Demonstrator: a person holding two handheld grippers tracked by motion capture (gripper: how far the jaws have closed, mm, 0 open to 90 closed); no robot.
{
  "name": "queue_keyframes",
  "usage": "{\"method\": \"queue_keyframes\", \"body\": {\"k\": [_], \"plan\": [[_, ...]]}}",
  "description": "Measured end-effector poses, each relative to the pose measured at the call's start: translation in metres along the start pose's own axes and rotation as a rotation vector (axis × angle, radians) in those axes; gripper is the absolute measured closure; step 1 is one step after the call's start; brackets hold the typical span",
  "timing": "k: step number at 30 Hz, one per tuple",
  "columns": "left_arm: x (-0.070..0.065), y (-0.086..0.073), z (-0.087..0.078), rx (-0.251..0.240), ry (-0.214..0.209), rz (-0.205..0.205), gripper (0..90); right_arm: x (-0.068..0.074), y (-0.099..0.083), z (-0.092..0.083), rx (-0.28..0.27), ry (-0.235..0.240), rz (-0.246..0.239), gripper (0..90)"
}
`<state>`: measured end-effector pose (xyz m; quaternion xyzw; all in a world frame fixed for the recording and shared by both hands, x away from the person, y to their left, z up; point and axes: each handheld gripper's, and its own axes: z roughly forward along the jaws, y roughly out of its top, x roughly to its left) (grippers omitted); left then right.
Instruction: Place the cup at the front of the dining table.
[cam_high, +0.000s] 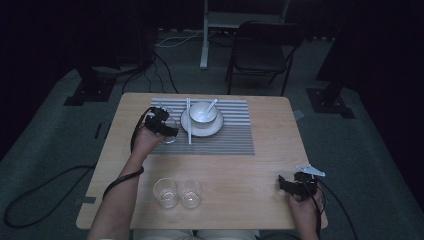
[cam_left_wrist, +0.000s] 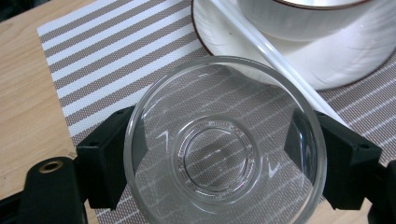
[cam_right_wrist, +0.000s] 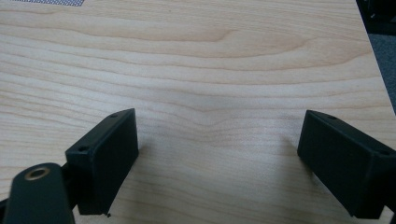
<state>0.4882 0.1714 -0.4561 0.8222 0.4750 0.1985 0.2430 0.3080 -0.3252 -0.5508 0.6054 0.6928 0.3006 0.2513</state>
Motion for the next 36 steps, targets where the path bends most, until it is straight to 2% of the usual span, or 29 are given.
{"method": "queue_keyframes", "body": {"k": [4,5,8,10,12,16,19,24,26,28,29,30,32,33,34,36], "plan": [[0.006,0.004,0.005,-0.002,0.005,-0.021,18.2,0.0,0.0,0.0,0.0,0.0,0.0,11.7],[0.01,0.007,0.007,0.0,0.002,-0.038,18.2,0.0,0.0,0.0,0.0,0.0,0.0,11.7],[0.011,0.01,0.009,0.006,0.021,-0.033,18.3,0.0,0.0,0.0,0.0,0.0,0.0,11.8],[0.014,0.013,0.014,0.003,0.018,-0.051,18.2,0.0,0.0,0.0,0.0,0.0,0.0,11.7],[0.014,0.013,0.015,0.007,0.017,-0.047,18.2,0.0,0.0,0.0,0.0,0.0,0.0,11.8],[0.015,0.014,0.023,0.014,0.015,-0.065,18.2,0.0,0.0,0.0,0.0,0.0,0.0,11.8],[0.016,0.014,0.03,0.034,0.028,-0.068,18.2,0.0,0.0,0.0,0.0,0.0,0.0,11.8],[0.017,0.013,0.033,0.022,0.018,-0.083,18.2,0.0,0.0,0.0,0.0,0.0,0.0,11.8],[0.016,0.012,0.032,0.014,0.021,-0.073,18.0,0.0,0.0,0.0,0.0,0.0,0.0,11.7],[0.017,0.01,0.032,0.009,0.013,-0.09,17.6,0.0,0.0,0.0,0.0,0.0,0.0,11.8],[0.018,0.01,0.03,-0.011,0.013,-0.097,17.3,0.0,0.0,0.0,0.0,0.0,0.0,11.7],[0.018,0.01,0.028,-0.029,0.007,-0.11,15.2,0.0,0.0,0.0,0.0,0.0,0.0,11.7],[0.019,0.009,0.026,-0.034,0.003,-0.108,8.6,0.0,0.0,0.0,0.0,0.0,0.0,11.7],[0.019,0.008,0.025,-0.031,-0.017,-0.105,7.4,0.0,0.0,0.0,0.0,0.0,0.0,11.8],[0.018,0.008,0.027,-0.011,-0.023,-0.101,0.5,0.0,0.0,0.0,0.0,0.0,0.0,11.8],[0.017,0.004,0.028,-0.004,-0.03,-0.087,0.2,0.0,0.0,0.0,0.0,0.0,0.0,11.7]]}}
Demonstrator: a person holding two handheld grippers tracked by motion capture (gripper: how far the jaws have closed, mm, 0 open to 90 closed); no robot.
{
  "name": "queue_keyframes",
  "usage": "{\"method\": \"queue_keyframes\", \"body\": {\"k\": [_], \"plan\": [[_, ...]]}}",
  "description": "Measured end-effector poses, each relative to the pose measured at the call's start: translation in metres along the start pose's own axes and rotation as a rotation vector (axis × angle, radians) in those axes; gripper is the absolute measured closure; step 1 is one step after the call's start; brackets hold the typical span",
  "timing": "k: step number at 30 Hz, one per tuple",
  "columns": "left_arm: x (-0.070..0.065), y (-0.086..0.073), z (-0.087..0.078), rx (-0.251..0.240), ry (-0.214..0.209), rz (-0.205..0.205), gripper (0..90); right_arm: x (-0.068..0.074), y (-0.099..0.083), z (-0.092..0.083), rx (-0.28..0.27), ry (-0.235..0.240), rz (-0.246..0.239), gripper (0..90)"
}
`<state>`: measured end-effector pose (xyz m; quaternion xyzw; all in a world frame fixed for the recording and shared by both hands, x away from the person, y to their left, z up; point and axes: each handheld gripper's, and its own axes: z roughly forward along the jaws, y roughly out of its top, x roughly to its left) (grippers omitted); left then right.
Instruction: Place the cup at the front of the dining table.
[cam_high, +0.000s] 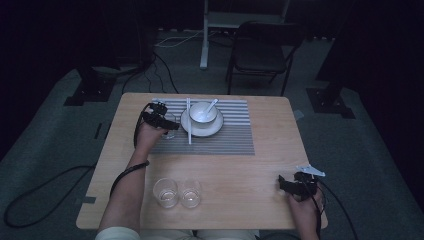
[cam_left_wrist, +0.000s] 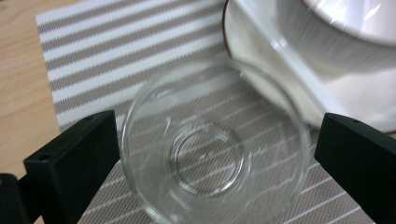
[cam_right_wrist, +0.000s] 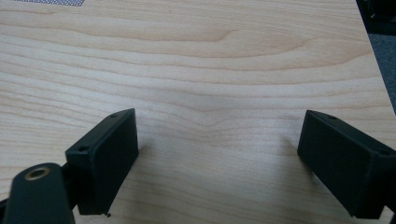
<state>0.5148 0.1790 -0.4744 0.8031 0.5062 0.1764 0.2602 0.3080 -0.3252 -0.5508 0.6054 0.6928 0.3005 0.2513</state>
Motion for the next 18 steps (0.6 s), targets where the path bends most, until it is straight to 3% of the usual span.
{"method": "queue_keyframes", "body": {"k": [4,6,8,12,18], "plan": [[0.0,-0.008,0.003,-0.004,0.014,-0.006,0.2,0.0,0.0,0.0,0.0,0.0,0.0,11.7],[0.001,-0.012,0.004,-0.018,-0.006,-0.008,0.2,0.0,0.0,0.0,0.0,0.0,0.0,11.7],[0.0,-0.016,0.004,-0.03,0.002,0.013,0.2,0.0,0.0,0.0,0.0,0.0,0.0,11.7],[0.003,-0.022,0.002,-0.028,-0.007,-0.009,0.2,0.0,0.0,0.0,0.0,0.0,0.0,11.7],[0.009,-0.033,-0.004,-0.024,0.006,-0.01,0.2,0.0,0.0,0.0,0.0,0.0,0.0,11.8]]}}
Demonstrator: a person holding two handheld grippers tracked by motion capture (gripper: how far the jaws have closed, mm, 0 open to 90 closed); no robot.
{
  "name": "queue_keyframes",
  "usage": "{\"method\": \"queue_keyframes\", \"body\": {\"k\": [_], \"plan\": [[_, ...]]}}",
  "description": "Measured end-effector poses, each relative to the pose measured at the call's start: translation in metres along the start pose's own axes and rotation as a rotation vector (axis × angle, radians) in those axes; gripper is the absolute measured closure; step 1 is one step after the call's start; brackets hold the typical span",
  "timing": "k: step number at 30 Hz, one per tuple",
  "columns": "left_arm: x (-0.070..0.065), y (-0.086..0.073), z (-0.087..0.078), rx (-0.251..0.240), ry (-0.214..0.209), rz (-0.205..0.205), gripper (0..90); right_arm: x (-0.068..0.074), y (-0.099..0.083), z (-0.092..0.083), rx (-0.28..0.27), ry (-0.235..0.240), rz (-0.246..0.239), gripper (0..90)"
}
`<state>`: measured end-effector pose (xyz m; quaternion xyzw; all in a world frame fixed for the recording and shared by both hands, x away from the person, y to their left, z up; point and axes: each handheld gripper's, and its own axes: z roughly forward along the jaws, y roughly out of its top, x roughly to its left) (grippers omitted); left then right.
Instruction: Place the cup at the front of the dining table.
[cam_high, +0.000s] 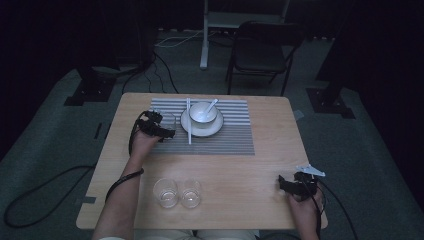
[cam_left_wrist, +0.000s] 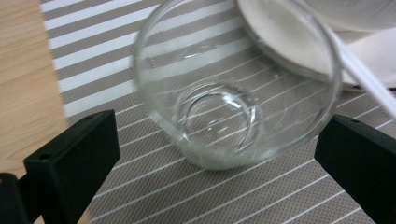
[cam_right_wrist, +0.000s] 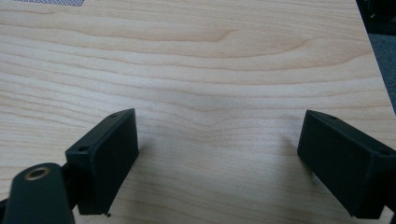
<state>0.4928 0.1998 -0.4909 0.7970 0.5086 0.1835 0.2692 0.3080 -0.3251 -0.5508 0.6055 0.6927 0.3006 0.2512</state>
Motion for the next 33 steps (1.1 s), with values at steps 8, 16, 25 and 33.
{"method": "queue_keyframes", "body": {"k": [8,16,25,33], "plan": [[0.007,-0.014,-0.006,0.021,0.022,0.009,0.2,0.0,0.0,0.0,0.0,0.0,0.0,11.7],[0.015,-0.031,-0.014,0.013,0.044,-0.004,0.3,0.0,0.0,0.0,0.0,0.0,0.0,11.8],[0.03,-0.054,-0.026,-0.004,0.069,-0.035,0.3,0.0,0.0,0.0,0.0,0.0,0.0,11.8],[0.047,-0.072,-0.039,-0.02,0.086,-0.071,0.3,0.0,0.0,0.0,0.0,0.0,0.0,11.7]]}}
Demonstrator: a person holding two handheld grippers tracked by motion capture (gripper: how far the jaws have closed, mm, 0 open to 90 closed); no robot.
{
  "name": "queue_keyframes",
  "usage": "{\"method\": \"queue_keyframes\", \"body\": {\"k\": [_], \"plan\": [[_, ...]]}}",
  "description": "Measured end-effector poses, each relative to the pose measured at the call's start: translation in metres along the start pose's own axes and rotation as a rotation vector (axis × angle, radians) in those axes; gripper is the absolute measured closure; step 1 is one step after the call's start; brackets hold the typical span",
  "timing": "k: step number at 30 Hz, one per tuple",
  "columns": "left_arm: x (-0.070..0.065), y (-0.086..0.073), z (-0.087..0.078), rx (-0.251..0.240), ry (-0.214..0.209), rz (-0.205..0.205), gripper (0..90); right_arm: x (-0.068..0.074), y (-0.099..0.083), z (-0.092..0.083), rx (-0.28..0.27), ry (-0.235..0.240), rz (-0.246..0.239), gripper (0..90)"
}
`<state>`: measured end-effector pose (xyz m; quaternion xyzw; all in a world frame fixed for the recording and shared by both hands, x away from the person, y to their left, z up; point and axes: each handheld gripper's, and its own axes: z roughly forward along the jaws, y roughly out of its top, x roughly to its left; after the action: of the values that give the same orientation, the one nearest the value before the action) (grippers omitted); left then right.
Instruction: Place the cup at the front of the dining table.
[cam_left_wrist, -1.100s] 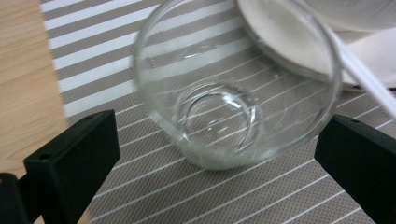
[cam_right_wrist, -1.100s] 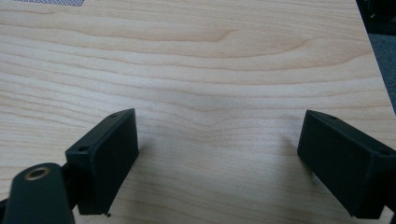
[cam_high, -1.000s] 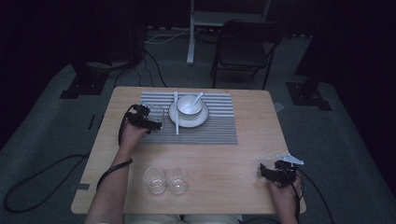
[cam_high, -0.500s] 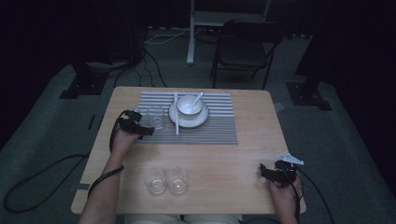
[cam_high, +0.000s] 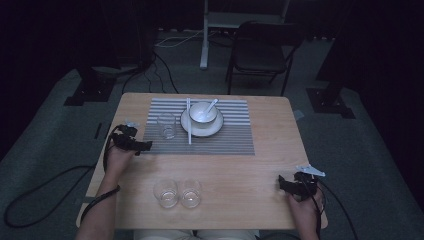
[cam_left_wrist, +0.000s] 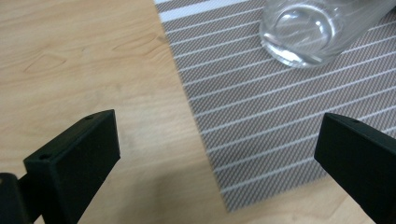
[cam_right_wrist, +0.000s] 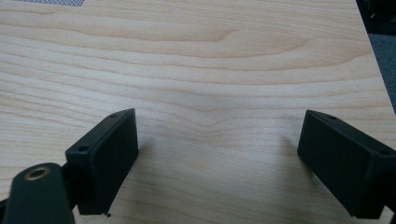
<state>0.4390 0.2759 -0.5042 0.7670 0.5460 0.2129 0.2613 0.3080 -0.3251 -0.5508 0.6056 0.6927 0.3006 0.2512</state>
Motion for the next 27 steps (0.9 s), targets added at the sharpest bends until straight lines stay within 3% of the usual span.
{"method": "queue_keyframes", "body": {"k": [11,17,27], "plan": [[0.023,-0.029,-0.013,-0.028,-0.006,-0.053,0.3,0.0,0.0,0.0,0.0,0.0,0.0,11.7],[0.03,-0.046,-0.024,-0.049,0.016,-0.052,0.3,0.0,0.0,0.0,0.0,0.0,0.0,11.7],[0.035,-0.071,-0.039,-0.074,-0.001,-0.061,0.2,0.0,0.0,0.0,0.0,0.0,0.0,11.7]]}}
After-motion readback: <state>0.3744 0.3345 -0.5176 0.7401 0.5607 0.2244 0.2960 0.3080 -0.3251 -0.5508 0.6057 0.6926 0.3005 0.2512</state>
